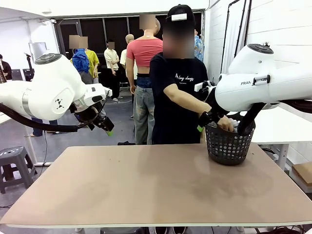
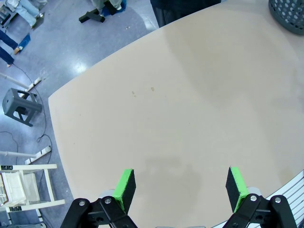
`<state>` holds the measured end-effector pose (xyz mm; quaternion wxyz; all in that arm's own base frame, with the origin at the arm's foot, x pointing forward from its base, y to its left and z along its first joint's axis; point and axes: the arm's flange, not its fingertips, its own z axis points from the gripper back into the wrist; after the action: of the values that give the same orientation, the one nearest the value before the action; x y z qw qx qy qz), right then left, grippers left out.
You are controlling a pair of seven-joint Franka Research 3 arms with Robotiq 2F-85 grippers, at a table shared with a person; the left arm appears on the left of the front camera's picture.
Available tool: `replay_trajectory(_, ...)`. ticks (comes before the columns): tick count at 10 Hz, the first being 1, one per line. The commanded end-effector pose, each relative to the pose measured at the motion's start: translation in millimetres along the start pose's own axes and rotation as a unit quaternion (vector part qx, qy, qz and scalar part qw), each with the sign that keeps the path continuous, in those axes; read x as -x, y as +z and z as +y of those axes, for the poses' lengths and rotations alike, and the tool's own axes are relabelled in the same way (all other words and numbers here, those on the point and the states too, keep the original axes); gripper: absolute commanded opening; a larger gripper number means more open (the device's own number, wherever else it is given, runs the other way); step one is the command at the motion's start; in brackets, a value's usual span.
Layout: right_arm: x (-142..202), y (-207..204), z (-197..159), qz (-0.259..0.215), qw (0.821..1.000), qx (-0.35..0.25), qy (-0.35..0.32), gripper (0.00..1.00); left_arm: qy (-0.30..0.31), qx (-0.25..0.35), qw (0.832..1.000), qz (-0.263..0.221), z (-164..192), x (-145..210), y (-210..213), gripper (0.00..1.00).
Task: Fold the training pants.
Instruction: Grab both ends of the Training pants handed by a person.
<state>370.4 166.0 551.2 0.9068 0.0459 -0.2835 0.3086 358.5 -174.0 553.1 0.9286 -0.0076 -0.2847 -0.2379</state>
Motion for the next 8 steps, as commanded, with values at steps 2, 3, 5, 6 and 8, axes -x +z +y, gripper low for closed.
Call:
replay_trajectory(2, 1.1, -0.8, -0.8, 0.000, 1.000, 0.000, -0.001, 1.00, -0.004, 0.002, 1.000, -0.001, 0.8, -0.4, -0.2, 1.00)
replay_trajectory(3, 1.1, -0.8, -0.8, 0.000, 1.000, 0.000, -0.001, 1.00, -0.004, 0.002, 1.000, -0.001, 0.8, -0.4, -0.2, 1.00)
replay_trajectory(5, 1.1, -0.8, -0.8, 0.000, 1.000, 0.000, -0.001, 1.00, -0.004, 0.002, 1.000, -0.001, 0.8, -0.4, -0.2, 1.00)
replay_trajectory(6, 1.1, -0.8, -0.8, 0.000, 1.000, 0.000, -0.001, 1.00, -0.004, 0.002, 1.000, -0.001, 0.8, -0.4, -0.2, 1.00)
replay_trajectory(8, 1.1, -0.8, -0.8, 0.000, 1.000, 0.000, -0.001, 1.00, -0.004, 0.002, 1.000, -0.001, 0.8, -0.4, -0.2, 1.00)
